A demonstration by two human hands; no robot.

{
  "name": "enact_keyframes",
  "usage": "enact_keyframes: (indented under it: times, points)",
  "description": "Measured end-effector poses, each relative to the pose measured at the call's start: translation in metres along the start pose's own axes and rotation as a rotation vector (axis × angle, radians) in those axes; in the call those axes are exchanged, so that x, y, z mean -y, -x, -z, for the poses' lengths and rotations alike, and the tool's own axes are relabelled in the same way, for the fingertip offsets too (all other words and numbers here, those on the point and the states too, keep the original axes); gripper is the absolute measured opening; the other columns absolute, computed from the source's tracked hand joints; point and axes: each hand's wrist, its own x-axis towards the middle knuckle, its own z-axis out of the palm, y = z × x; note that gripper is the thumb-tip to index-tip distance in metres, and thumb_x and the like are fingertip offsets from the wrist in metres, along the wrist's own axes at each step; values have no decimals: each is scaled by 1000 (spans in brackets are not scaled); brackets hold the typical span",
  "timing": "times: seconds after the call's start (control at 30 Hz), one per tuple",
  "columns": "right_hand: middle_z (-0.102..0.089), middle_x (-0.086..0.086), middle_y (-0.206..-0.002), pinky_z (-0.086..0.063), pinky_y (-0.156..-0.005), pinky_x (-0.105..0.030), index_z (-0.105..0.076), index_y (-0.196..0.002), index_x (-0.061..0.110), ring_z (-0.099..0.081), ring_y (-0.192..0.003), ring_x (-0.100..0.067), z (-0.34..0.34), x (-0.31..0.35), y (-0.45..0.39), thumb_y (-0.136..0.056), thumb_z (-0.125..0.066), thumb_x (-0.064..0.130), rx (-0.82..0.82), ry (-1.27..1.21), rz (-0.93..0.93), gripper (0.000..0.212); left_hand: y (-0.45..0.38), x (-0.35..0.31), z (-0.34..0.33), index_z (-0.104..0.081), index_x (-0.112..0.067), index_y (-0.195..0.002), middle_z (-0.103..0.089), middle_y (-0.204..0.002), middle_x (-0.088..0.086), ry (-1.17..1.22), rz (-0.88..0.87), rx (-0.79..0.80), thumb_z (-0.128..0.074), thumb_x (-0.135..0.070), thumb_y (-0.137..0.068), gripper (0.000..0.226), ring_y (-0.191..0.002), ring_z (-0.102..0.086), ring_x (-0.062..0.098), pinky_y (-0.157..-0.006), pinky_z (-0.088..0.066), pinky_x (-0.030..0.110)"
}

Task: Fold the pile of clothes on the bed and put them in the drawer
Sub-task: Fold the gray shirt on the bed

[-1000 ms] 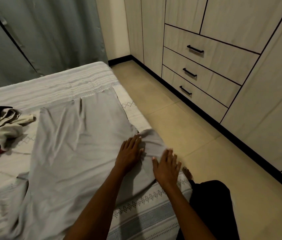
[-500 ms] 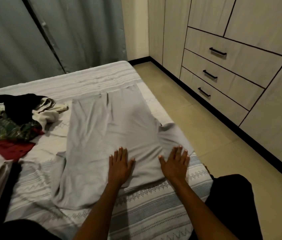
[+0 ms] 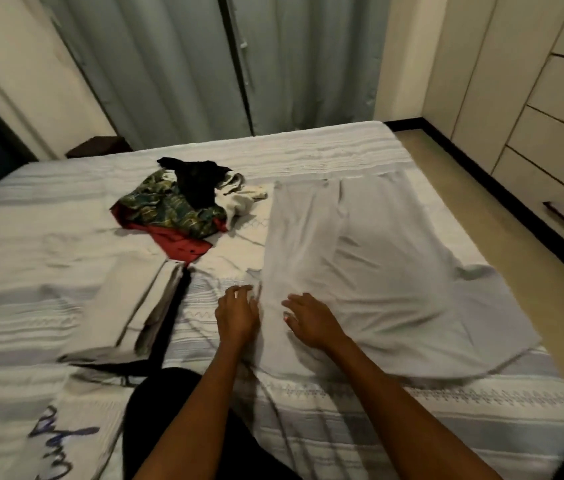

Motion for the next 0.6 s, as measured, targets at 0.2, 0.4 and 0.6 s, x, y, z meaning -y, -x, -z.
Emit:
enact_keyframes:
  times: [0.2,0.4,0.6]
  points:
    - [-22,2,-166,-18,-119,-45,-43,-148,41,-13,-152,-36,-18,32,-33,-83,-17,45,256,187,125,70,-43,31,11,-28,-23,-153,-47,-146,17,-29,127,433,-51,-43,-95,66,-129,-48,41,-105,-42,49]
    - [-62,1,-139,-46,-103,-39,-73,-118,31,-56,-125,-24,-12,19,-41,-89,-40,27,97,27,157,44,-55,19,13,-54,-9,-123,-57,-127,18,-70,212,408,-56,-37,-89,44,-117,-56,39,-94,-48,43]
    - [-66,-3,-126,-49,-91,-39,-71,-120,23,-60,-110,-29,6,27,-84,-97,-53,22,-121,25,28,30,-45,39,32,-57,-3,-113,-66,-113,20,450,524,151,-66,-32,-90,38,-106,-62,36,-78,-47,32]
